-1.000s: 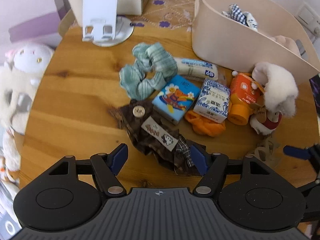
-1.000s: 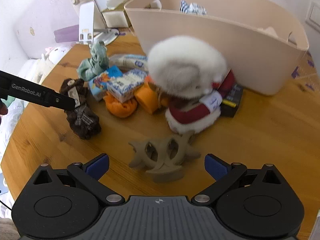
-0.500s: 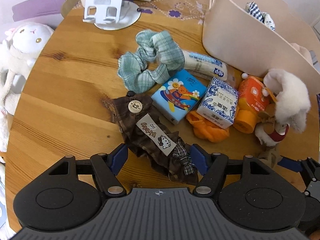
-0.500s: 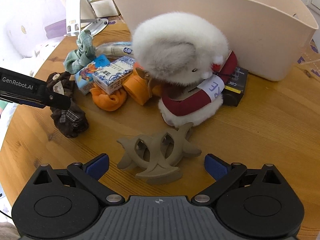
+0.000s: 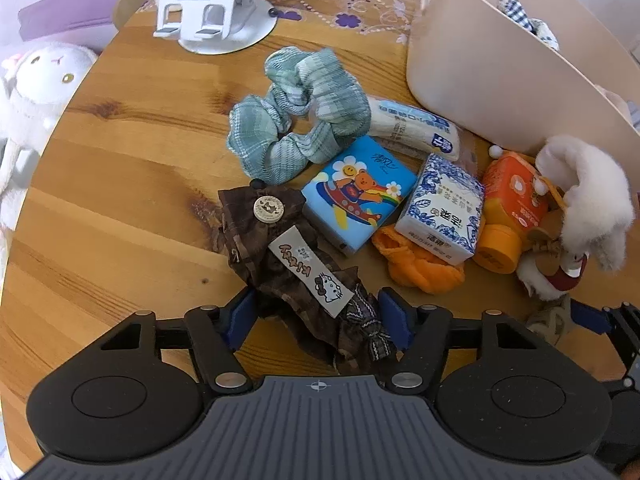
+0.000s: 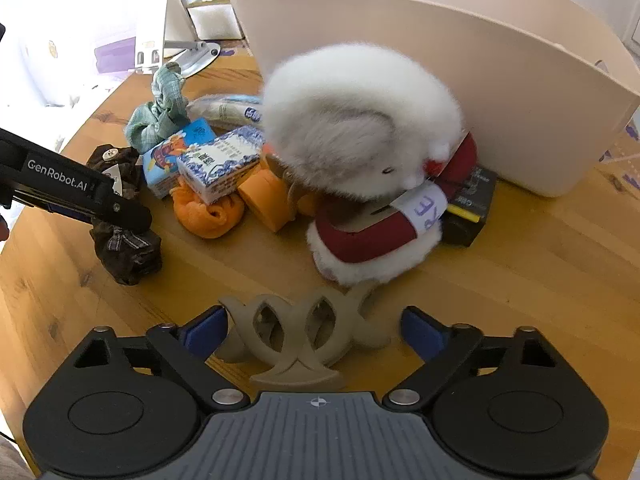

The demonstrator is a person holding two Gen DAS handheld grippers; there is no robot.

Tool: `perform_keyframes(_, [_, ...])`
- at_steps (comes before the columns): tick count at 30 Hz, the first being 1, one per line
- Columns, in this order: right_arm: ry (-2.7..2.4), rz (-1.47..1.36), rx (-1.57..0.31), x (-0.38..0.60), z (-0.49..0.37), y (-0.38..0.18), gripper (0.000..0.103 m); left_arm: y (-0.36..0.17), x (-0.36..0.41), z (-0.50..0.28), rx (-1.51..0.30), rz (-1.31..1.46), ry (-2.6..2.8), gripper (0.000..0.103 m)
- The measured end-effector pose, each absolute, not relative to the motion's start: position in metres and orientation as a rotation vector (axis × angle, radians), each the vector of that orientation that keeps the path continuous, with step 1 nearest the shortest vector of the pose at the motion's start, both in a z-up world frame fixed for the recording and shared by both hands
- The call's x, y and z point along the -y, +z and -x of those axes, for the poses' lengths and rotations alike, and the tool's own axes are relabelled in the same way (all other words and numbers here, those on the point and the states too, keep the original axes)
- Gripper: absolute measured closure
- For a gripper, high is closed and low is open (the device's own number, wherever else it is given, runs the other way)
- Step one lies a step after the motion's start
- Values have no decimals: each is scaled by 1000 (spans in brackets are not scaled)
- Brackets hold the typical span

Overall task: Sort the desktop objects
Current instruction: 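Grasp the beige plastic toy with the right tool while the left tool grasps the brown pouch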

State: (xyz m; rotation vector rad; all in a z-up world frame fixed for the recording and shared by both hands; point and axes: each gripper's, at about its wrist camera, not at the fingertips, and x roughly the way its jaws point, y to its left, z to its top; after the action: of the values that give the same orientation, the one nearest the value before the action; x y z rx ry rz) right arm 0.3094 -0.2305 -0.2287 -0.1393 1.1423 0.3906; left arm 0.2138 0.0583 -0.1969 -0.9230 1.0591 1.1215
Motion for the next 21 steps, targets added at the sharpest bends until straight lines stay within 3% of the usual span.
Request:
perform_keyframes(3, [401,121,-1128,234,-309,-227,25,-195,-56,-214,-1028,949,1177,44])
perform_keyframes(7, [394,111,-1129,235,-308,-225,25,-193,-53,-210,-1003,967,1184,49])
perform_keyframes(8, [391,107,-1131,235,-307,-225,25,-192,-52,-208,-996,971,1183,53])
perform_keyframes(9, [389,102,-1134,235,-307,-225,26,-192,-50,-207,-989,976,1179,63])
perform_keyframes(21, [388,54,-1130,241,-294,-216,26,-193,-34,-202,-951,1026,1169,66])
